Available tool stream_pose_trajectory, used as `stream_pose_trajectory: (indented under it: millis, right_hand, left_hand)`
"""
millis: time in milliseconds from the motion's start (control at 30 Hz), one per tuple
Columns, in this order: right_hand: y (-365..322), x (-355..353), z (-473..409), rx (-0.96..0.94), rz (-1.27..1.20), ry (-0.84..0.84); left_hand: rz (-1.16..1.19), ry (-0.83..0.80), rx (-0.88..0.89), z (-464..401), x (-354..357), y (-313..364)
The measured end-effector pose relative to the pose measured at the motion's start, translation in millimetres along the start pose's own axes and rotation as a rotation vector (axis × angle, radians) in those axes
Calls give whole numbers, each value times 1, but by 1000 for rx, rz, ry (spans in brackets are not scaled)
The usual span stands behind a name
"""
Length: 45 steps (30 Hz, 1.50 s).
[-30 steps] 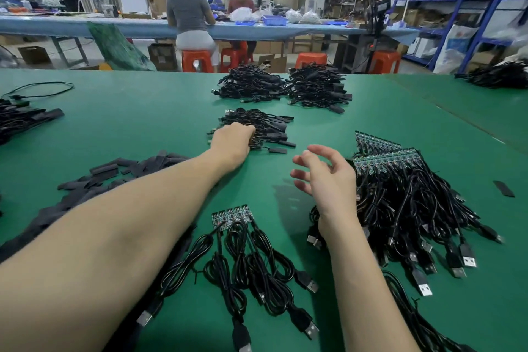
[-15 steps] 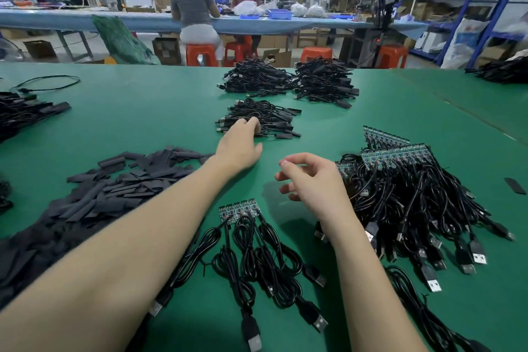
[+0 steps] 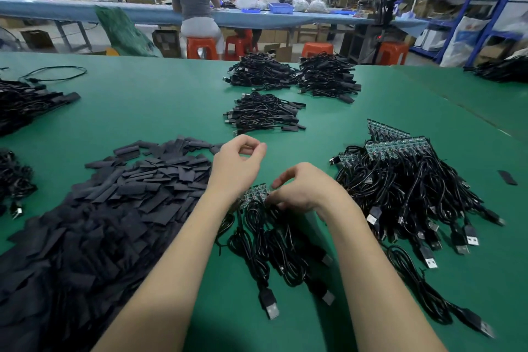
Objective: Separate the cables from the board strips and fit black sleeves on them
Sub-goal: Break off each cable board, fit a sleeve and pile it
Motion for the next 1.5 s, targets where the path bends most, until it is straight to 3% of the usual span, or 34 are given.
stream_pose_trajectory:
  millis: [133,267,367,467,733,1167,1267,1367,1500]
  right_hand:
    - [10,-9,2,16,-404,-227]
    - [12,-20,5,-34,-694,-299]
    - [11,-20,9,-87,-691,-320]
    - [7,-22,8,-144,-719,-237]
    - [6,-19,5,-188,-817,-287]
    - [6,0,7,27,-1132,-558]
    - [6,3,9,85,-1272,-619]
    - [9,-3,10,40,-1225,-554]
    - [18,-29,6,-32,-904,-211]
  left_hand:
    - [36,-55,-26,4,-7,-4]
    - [344,-158,-207,12,1,-1]
    - [603,-161,-268,14,5,6]
    - [733,-184,-304,16,6,10]
    - [788,-233,-360,19,10,11]
    - [893,-333,-456,27,12,15]
    - [1016,-325,-494,29,19,13]
    - [879,-319,-449,26,19,8]
    - [179,-242,-148,16,2,3]
Point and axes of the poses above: each hand's wrist, its own z-axis away from the middle knuckle, its own x-axis out of the palm, y = z × x, the point moved 5 cm from there along -z, towards the middle knuckle, and after that the axes turned 15 degrees about x, right-handed, at the moved point
